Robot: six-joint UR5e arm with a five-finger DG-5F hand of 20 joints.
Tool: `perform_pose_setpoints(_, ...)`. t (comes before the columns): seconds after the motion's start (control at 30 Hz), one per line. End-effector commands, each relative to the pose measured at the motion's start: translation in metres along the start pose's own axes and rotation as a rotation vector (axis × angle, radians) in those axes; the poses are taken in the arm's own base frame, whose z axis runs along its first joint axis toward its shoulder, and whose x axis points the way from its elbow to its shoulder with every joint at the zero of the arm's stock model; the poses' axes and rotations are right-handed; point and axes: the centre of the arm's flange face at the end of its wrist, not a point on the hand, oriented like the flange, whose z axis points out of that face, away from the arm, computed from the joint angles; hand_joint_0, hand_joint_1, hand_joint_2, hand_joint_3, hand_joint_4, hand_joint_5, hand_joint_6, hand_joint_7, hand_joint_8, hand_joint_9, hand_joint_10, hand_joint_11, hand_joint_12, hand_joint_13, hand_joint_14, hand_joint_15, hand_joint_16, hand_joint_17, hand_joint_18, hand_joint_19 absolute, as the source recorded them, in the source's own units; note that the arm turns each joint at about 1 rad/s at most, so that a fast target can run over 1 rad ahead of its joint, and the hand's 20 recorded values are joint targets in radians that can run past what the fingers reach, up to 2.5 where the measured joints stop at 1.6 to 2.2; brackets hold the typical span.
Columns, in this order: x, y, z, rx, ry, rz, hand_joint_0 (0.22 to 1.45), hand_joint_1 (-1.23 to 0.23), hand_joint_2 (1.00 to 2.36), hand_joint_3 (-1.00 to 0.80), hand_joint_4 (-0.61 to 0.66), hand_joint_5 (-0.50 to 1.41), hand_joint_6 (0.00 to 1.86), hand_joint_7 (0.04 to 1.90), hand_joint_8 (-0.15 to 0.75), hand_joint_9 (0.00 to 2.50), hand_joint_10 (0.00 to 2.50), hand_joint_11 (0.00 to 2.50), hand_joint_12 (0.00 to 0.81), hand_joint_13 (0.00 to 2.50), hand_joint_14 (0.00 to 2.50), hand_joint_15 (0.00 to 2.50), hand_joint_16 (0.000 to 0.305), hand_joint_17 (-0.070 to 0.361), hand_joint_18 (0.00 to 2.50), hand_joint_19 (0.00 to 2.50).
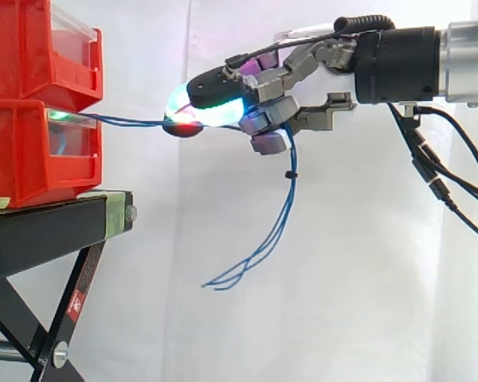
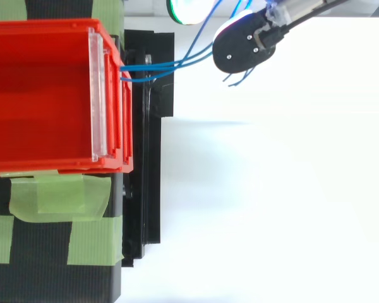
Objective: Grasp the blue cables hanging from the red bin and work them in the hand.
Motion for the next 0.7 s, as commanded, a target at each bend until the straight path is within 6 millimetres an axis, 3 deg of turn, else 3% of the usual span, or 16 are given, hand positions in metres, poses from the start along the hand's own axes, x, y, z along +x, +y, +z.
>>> perform_pose_setpoints(0.0,-0.0002,-0.0003,-0.0002,0.001,0.001,0.0,1.13,-0.75,1.02,-0.41,0.25,0.02,0.53,1.12,0.411,0.3,2.5,2.29,0.458,0.74,2.5,1.21,0.057,0.127,1.2,1.31)
perform_pose_setpoints(0.2,0.0003,-0.0003,-0.0003,0.001,0.006,0.0,0.98,-0.71,1.01,-0.65,0.28,0.07,0.51,1.14,0.415,0.38,2.5,2.33,0.458,0.84,2.5,1.26,0.058,0.13,1.3,1.28)
perform_pose_setpoints(0.67,0.0063,-0.0068,-0.0096,0.06,0.09,-0.03,0.93,-0.68,1.01,-0.67,0.3,0.15,0.45,1.2,0.424,0.46,2.5,2.37,0.458,0.9,2.5,1.27,0.058,0.131,1.37,1.3)
